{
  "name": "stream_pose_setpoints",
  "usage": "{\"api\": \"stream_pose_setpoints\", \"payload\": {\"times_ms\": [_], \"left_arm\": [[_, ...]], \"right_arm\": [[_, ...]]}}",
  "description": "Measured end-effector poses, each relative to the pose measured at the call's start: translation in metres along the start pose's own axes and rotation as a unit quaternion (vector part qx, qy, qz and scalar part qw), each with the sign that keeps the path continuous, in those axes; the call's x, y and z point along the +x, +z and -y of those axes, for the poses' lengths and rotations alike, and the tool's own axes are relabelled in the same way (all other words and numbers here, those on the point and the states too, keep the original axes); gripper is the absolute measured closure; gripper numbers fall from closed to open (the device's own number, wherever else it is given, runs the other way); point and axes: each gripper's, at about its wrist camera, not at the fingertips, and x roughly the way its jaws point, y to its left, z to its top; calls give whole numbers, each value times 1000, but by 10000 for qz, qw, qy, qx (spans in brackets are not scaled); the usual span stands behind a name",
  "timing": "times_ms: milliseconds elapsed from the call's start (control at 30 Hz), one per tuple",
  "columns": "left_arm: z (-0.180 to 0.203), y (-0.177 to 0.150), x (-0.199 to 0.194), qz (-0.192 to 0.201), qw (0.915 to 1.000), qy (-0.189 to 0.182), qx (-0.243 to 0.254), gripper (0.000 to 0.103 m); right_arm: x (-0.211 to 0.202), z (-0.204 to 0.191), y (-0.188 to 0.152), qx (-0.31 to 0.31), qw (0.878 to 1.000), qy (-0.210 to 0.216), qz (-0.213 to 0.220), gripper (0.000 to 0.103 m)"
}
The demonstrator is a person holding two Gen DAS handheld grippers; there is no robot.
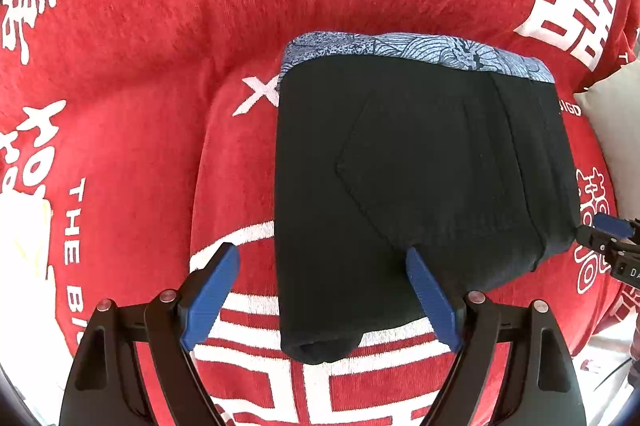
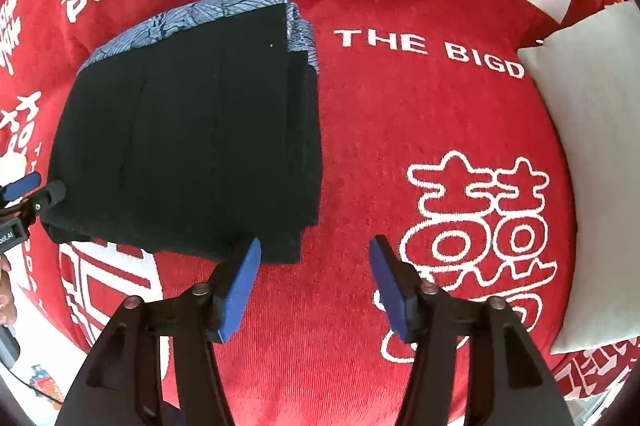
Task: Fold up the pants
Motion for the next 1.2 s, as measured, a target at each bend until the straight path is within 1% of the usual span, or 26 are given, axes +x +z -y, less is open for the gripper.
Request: {"api": "stream_pose_setpoints", "payload": {"times_ms": [133, 267, 367, 467, 633, 700, 733, 800, 867, 933, 967, 1100, 1167, 1200], "left_arm": [[-1, 3, 2, -22, 10000, -22, 20, 17], [-5, 9, 1, -1, 10000, -73, 29, 17], [-12, 16, -1, 48, 9999, -163, -18, 17], [-21, 24, 0, 49, 9993, -327, -150, 17], [-33, 37, 12, -152, 9965, -705, -426, 17], [-35, 40, 17, -204, 9954, -805, -480, 17], [-36, 42, 22, -253, 9941, -914, -526, 17], [-40, 46, 29, -341, 9907, -1157, -630, 17], [-43, 50, 35, -425, 9867, -1423, -661, 17], [-45, 55, 44, -523, 9830, -1645, -624, 17], [-46, 57, 48, -563, 9823, -1684, -602, 17], [-46, 65, 63, -665, 9759, -2027, -451, 17], [-47, 69, 72, -733, 9701, -2268, -462, 8], [-46, 70, 76, -759, 9699, -2263, -473, 4]], "right_arm": [[1, 4, 1, 55, 10000, 58, -41, 39], [0, 12, 4, 124, 9998, 138, -69, 34], [-2, 19, 7, 227, 9994, 235, -62, 33], [-4, 28, 13, 391, 9980, 505, -24, 27], [-3, 40, 25, 635, 9930, 996, 15, 26], [-1, 42, 28, 747, 9891, 1270, 3, 24], [2, 44, 32, 826, 9853, 1496, -28, 24], [8, 45, 38, 877, 9802, 1771, -86, 24], [16, 46, 44, 861, 9768, 1955, -134, 24], [26, 48, 53, 838, 9733, 2130, -174, 24], [31, 49, 57, 840, 9710, 2229, -198, 24], [54, 54, 68, 871, 9548, 2819, -365, 24], [64, 56, 74, 835, 9470, 3073, -425, 24], [72, 56, 77, 827, 9409, 3252, -460, 24]]}}
